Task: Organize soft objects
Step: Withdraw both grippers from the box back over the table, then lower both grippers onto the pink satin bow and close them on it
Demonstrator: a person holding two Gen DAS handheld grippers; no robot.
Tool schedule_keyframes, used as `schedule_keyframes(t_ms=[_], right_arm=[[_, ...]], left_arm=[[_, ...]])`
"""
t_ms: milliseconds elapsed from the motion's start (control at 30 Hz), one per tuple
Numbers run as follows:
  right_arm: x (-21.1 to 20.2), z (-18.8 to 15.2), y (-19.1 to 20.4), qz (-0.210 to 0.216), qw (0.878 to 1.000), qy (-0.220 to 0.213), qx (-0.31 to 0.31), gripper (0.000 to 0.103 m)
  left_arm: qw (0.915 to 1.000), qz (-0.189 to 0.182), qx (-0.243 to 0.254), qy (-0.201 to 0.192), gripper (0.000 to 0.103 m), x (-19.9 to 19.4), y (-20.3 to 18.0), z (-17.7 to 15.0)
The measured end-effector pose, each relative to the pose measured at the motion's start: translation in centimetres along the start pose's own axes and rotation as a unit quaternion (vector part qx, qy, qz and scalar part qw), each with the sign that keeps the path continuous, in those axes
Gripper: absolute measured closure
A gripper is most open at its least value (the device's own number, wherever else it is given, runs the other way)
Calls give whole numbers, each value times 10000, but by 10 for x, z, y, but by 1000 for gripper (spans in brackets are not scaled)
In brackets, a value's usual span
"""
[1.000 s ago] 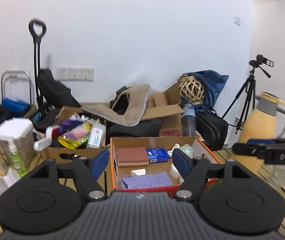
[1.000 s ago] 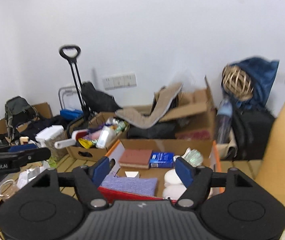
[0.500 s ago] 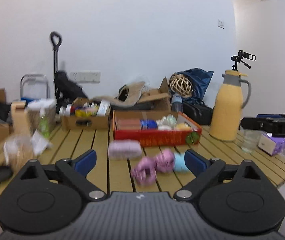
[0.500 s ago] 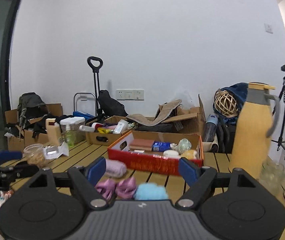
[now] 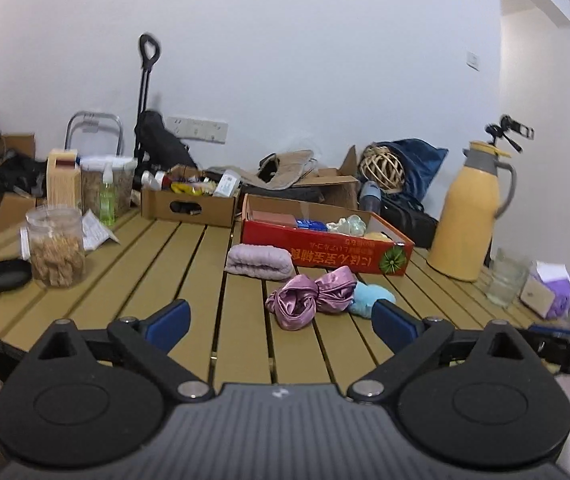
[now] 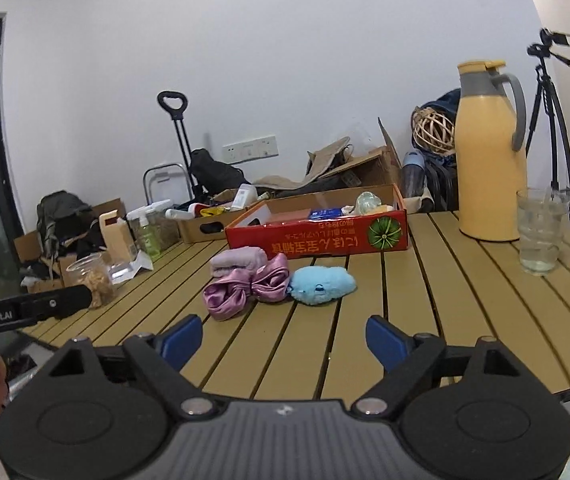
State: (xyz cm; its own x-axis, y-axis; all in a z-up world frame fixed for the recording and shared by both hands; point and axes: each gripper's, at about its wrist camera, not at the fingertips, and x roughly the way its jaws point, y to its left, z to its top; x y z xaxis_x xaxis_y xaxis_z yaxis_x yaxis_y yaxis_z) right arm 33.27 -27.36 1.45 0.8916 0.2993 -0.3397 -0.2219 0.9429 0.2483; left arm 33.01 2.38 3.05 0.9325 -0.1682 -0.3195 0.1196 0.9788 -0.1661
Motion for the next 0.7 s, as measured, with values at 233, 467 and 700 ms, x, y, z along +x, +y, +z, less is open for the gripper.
schedule_keyframes(t_ms=[233, 467, 700], right_arm=[[72, -6, -18, 260, 9954, 647, 652, 46], [155, 35, -23, 328, 9963, 585, 533, 57], [243, 64, -12, 483, 9972, 489, 306, 69]], left_arm=[[9996, 3, 124, 269, 17, 75, -4, 6], [9895, 57, -991, 1049, 32, 177, 30, 18], [9813, 63, -1490, 1220, 53, 229, 45, 27]])
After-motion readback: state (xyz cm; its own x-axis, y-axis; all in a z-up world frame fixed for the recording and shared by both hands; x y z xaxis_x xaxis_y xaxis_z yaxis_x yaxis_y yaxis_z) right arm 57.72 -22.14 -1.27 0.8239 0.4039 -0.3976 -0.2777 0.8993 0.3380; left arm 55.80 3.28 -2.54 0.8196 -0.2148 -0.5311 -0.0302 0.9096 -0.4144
